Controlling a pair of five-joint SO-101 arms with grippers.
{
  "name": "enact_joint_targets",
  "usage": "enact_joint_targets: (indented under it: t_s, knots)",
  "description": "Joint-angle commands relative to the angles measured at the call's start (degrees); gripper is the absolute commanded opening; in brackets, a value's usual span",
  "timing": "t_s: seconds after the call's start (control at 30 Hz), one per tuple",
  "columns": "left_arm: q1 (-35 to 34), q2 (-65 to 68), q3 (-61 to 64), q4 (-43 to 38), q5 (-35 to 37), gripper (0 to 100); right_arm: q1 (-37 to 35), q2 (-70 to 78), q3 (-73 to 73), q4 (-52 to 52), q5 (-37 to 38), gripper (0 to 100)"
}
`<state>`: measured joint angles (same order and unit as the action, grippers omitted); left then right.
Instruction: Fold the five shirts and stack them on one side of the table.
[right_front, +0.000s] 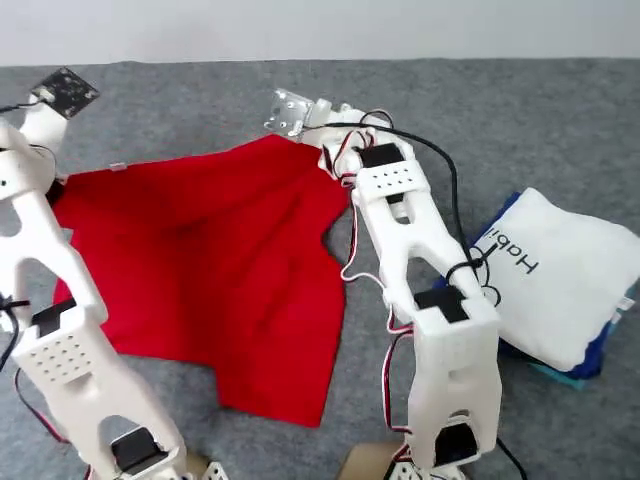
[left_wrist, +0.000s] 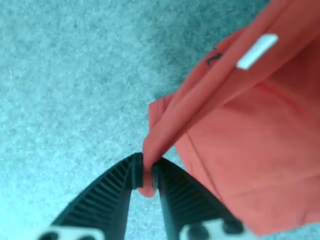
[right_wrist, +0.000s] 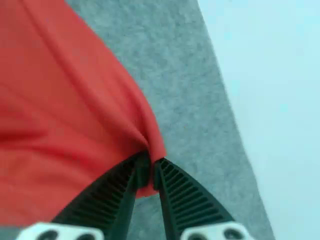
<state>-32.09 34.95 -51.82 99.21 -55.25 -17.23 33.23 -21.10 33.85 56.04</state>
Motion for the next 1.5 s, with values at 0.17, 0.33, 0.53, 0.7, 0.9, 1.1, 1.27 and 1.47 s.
enact_joint_targets:
  t_s: [0.17,0.33,0.53,0.7,0.9,1.1,1.27,1.47]
  knots:
    - [-0.5,-0.6,-0.2,1.2,0.4,0,0.0,3.9,-16.1,-2.6,3.4,1.0]
    - [-0.5,-0.6,-0.2,1.2,0.4,0,-1.6,10.2,-23.2,-2.6,4.7,1.0]
    - [-1.2,-0.4,-0.2,1.2,0.2,0,-4.2,10.2,-25.4,8.9,4.6,1.0]
    - [-1.8,-0.4,-0.2,1.2,0.1,0,-5.5,5.8,-25.8,23.2,4.3,1.1]
    - [-1.8,-0.4,-0.2,1.2,0.1,0,-6.4,0.1,-25.8,34.2,2.8,1.1]
    - [-1.8,-0.4,-0.2,1.2,0.0,0,-7.4,-6.4,-25.8,45.3,2.5,1.1]
    - [-1.8,-0.5,-0.4,1.2,0.0,0,-9.3,-11.0,-25.8,58.1,2.5,1.1]
    - [-1.8,-0.6,-0.2,1.3,-0.9,0,-11.4,-13.5,-25.7,68.5,-1.5,1.1]
